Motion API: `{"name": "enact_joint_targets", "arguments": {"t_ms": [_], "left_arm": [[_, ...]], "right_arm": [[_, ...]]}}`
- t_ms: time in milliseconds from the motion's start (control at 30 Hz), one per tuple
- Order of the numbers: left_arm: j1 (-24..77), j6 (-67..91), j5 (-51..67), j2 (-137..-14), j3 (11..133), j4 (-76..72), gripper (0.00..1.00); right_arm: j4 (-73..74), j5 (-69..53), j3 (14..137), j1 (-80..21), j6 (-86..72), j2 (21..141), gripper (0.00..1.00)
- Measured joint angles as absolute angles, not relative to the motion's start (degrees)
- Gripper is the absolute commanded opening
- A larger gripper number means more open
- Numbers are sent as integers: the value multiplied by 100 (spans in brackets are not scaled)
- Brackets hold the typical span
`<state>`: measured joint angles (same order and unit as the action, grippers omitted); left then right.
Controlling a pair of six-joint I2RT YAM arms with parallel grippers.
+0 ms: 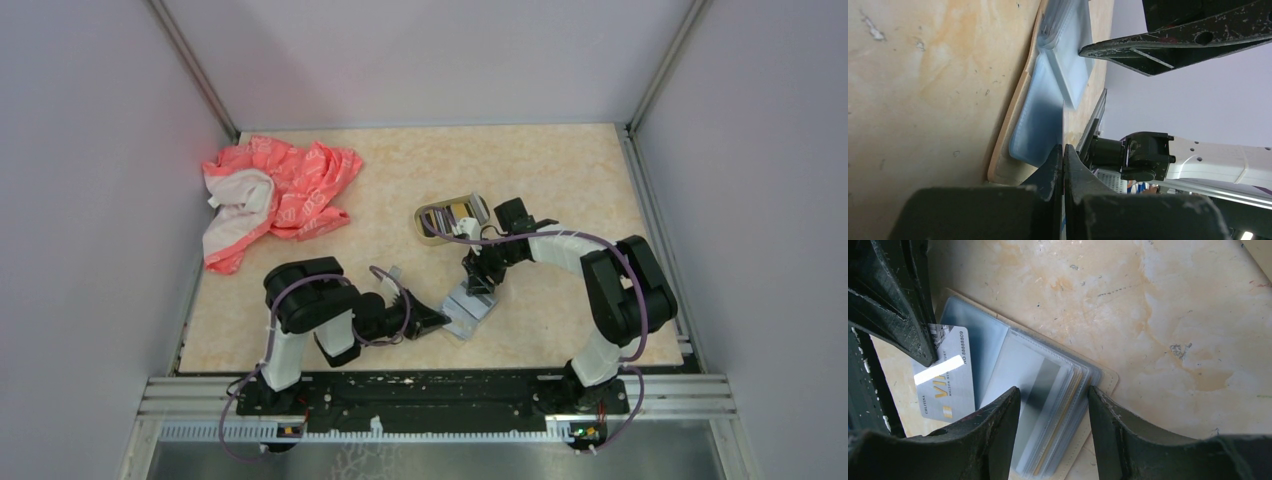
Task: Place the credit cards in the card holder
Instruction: Insert the credit card into the card slot.
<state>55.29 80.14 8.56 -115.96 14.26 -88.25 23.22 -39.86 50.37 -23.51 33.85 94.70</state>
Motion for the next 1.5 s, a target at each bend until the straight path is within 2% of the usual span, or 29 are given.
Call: {"name": "enact_joint_targets", "arguments": {"t_ms": [1500], "left_arm": [[5433, 7985, 845, -11701, 1518, -8831, 0]], "right_arm": [[2381, -3990, 5068, -2349, 3387, 9470, 52]]}}
